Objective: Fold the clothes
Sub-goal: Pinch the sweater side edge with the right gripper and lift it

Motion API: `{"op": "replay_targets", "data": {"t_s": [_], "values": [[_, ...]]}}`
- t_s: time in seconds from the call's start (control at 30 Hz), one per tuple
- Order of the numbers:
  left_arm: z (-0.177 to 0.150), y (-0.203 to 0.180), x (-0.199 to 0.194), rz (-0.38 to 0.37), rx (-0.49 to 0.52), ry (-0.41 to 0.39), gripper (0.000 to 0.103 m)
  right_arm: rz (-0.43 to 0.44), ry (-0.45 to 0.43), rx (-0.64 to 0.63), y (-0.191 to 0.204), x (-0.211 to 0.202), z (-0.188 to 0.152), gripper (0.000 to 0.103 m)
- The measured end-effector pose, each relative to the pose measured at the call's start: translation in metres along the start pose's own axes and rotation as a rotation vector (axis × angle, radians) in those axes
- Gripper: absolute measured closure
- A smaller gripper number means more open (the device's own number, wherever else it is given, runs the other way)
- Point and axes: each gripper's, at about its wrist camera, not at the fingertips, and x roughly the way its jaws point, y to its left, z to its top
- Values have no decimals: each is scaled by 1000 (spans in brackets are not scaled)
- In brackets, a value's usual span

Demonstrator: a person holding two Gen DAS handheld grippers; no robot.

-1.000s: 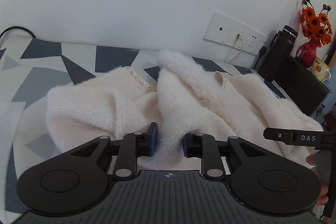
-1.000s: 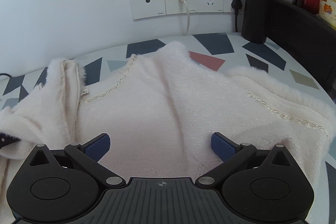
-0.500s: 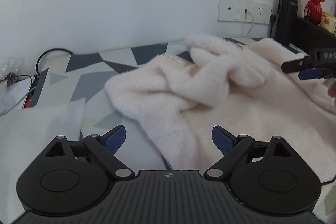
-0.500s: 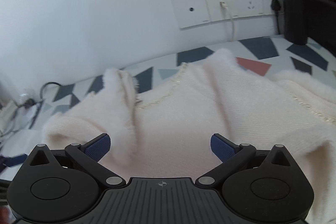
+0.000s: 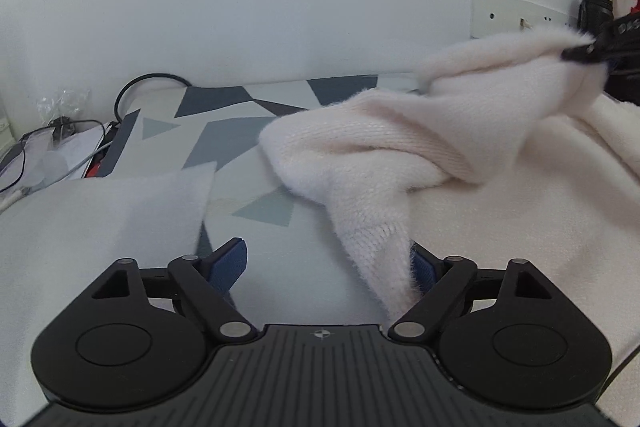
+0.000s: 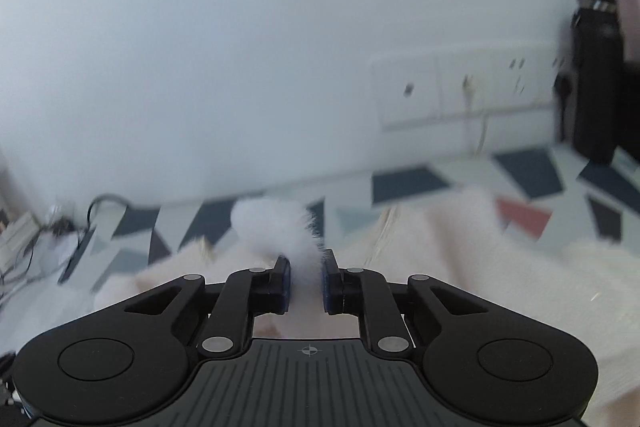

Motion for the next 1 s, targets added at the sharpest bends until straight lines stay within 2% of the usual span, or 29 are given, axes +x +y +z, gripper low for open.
{"op": "replay_targets", "data": {"t_s": [0.03, 0.07, 0.2, 0.3, 0.33, 0.37, 0.4, 0.47, 0.57, 0.63, 0.73, 0.8, 0.9, 0.93, 0.97, 1.0], "values": [[-1, 5, -2, 2, -19, -2, 18, -24, -68, 6, -5, -15, 11, 90], [-2, 9, -4, 5, -29, -8, 18, -44, -94, 14, -12, -26, 18, 90], [-5, 10, -20, 30, -11, -58, 18, -89, 2, 39, -39, -45, 16, 90], [-7, 12, -28, 53, 16, -86, 18, -130, 108, 50, -55, -43, -9, 89], [-7, 14, -27, 51, 14, -81, 18, -145, 134, 70, -60, -40, -15, 84], [-7, 16, -26, 49, 12, -76, 18, -159, 159, 90, -65, -37, -21, 75], [-6, 19, -25, 43, 3, -70, 17, -148, 154, 112, -70, -39, -26, 69], [-5, 19, -25, 36, -2, -72, 17, -113, 107, 153, -78, -48, -30, 54], [-4, 11, -27, 45, 34, -91, 15, -85, 68, 162, -85, -60, -33, 39], [-3, 5, -26, 41, 63, -101, 14, -92, 72, 131, -85, -64, -37, 39], [-2, -4, -23, 24, 94, -104, 14, -86, 130, 57, -82, -61, -51, 40], [0, -7, -20, 10, 97, -106, 14, -94, 164, -6, -75, -54, -62, 43], [1, -10, -18, -3, 91, -115, 14, -117, 169, -91, -64, -43, -72, 57], [2, -11, -18, -2, 88, -120, 15, -125, 163, -113, -60, -40, -71, 75], [3, -10, -19, 6, 82, -126, 15, -133, 157, -136, -56, -37, -70, 83], [3, -10, -19, 13, 75, -131, 16, -126, 143, -159, -50, -35, -65, 83]]}}
